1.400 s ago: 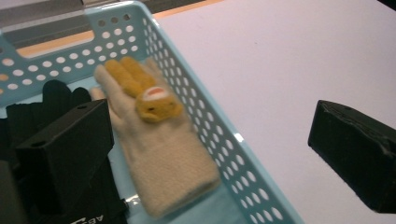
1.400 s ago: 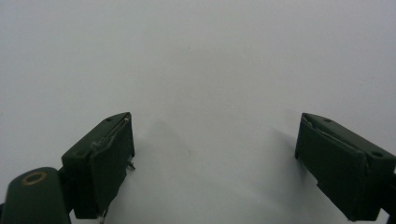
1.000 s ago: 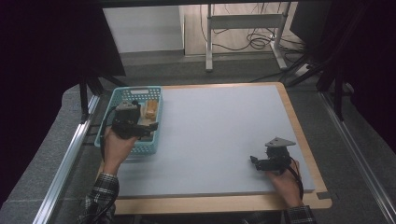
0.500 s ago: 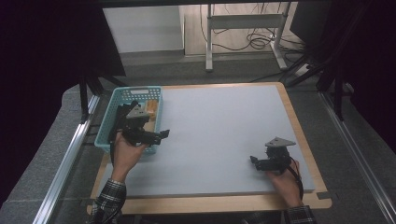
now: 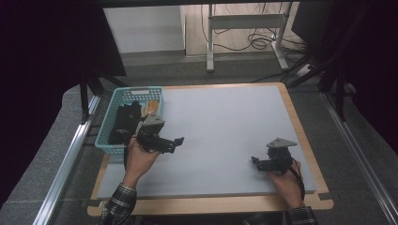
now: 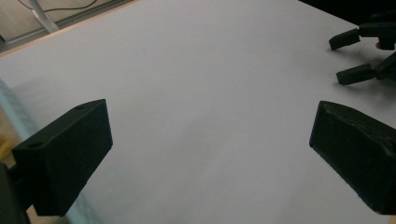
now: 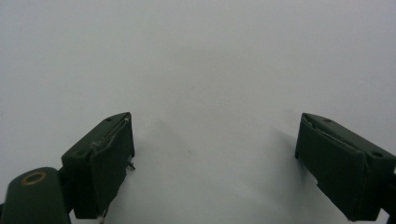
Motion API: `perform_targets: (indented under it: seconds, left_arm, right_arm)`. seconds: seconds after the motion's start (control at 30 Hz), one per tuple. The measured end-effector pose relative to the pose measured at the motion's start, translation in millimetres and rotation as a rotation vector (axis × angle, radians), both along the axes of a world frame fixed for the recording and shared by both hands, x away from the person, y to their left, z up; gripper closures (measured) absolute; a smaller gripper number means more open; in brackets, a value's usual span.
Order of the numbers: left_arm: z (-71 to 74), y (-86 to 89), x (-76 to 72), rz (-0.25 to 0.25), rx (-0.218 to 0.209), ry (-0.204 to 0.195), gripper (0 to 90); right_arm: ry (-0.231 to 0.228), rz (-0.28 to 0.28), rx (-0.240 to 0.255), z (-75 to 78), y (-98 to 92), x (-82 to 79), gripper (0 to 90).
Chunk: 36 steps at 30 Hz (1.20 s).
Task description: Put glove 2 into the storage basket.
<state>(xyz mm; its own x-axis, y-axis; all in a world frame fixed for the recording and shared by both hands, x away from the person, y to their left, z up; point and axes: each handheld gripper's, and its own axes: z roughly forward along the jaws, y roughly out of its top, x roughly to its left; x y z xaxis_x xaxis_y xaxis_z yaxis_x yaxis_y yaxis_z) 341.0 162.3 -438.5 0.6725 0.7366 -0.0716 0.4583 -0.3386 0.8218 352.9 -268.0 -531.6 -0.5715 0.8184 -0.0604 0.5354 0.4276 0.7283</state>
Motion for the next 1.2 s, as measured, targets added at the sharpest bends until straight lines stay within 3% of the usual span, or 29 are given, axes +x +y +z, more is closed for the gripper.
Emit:
perform_targets:
  seconds: [0.67,1.2]
  left_arm:
    - [-11.4,-56.9,-6.0,-0.127,0.010,-0.015,0.0]
    - [-51.6,-67.8,-18.9,-0.150,0.026,0.025,0.0]
  right_arm:
    - [0.001,-0.001,0.001,0.1,0.1,0.0,11.5]
    - [0.000,0.000,0.000,0.2,0.2,0.0,11.5]
